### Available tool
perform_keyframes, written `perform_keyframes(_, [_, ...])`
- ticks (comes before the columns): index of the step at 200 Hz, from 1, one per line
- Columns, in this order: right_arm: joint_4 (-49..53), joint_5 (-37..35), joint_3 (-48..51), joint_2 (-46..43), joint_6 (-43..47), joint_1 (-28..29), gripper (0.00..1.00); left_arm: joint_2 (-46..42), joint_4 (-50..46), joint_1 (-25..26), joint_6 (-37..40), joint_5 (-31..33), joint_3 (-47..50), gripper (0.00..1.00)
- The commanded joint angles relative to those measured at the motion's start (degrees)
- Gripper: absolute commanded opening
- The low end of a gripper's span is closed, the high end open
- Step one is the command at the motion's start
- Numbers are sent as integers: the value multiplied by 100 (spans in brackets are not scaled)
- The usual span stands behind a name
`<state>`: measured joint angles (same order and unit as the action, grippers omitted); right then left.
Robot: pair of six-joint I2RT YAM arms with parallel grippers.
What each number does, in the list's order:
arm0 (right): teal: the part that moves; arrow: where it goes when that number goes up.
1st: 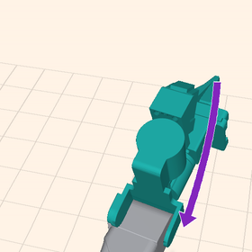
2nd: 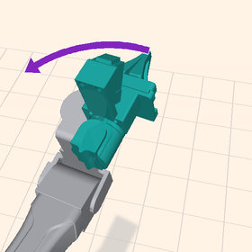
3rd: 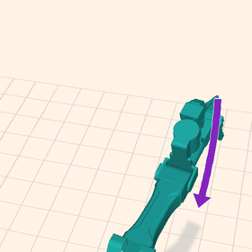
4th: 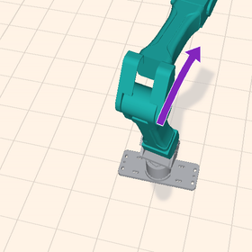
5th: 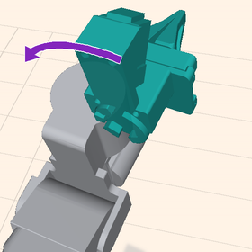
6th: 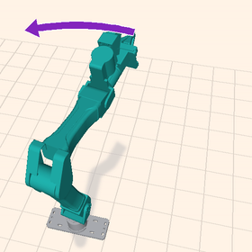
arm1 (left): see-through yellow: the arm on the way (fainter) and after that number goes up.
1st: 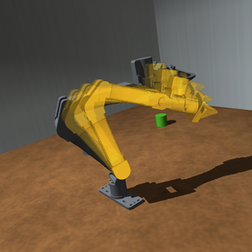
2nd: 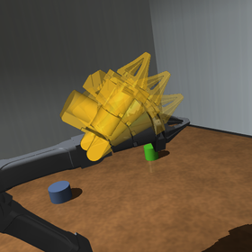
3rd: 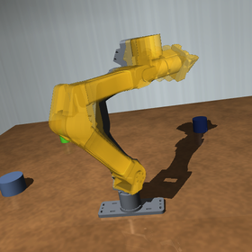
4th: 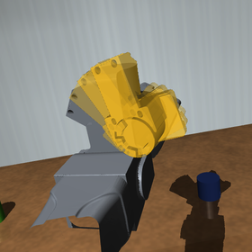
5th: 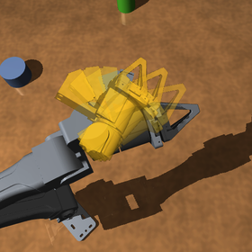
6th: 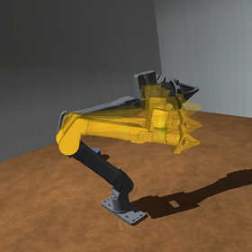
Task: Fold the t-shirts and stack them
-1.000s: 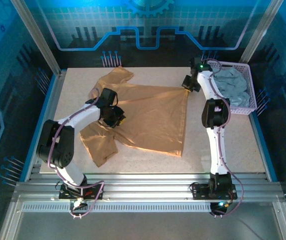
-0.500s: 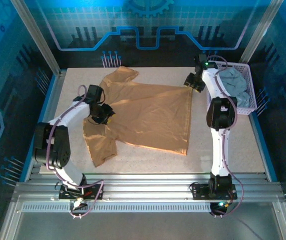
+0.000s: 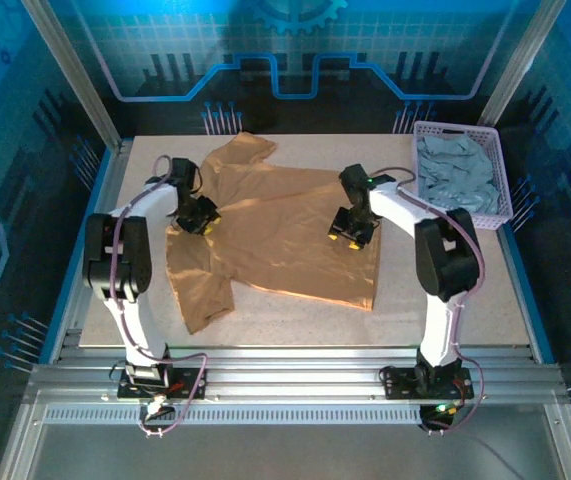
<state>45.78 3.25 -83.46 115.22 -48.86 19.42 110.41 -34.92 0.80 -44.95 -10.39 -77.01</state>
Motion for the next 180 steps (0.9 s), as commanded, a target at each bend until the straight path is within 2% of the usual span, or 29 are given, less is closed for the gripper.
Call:
perform_keyframes(1, [275,-192,-407,441,172,-204,50,112,-90,20,206,-229,99,27])
perform_keyframes(25, [849,-396,-876,1001,343,-439,49,96,15,208,126,-374,336,27])
perform_keyframes(64, [1454,-797,-1526,1388,476,-779,50,60,286,732,-290,-599,651,27])
perform_keyframes(93, [1234,-619,-1645,1432,800,-1176,52,56,442,1026,-584,-705,692,27])
perform_keyframes(113, [1120,-369,-1886,1353,1277,-1202,53,-278,144,1071,-585,-297,639,31])
perform_keyframes(149, [1014,-708,-1491,254,1285,-1081,61,-1734,-877,1050,-550,569,1268,47])
perform_keyframes(165, [881,-838,-877,-492,1057,-1075,64,-2377,-1170,1032,-649,389,1887,49])
perform_keyframes(180, [721,-685,-158,-1101,870,-1088,65,-2975,-1180,1074,-863,-126,2598,48])
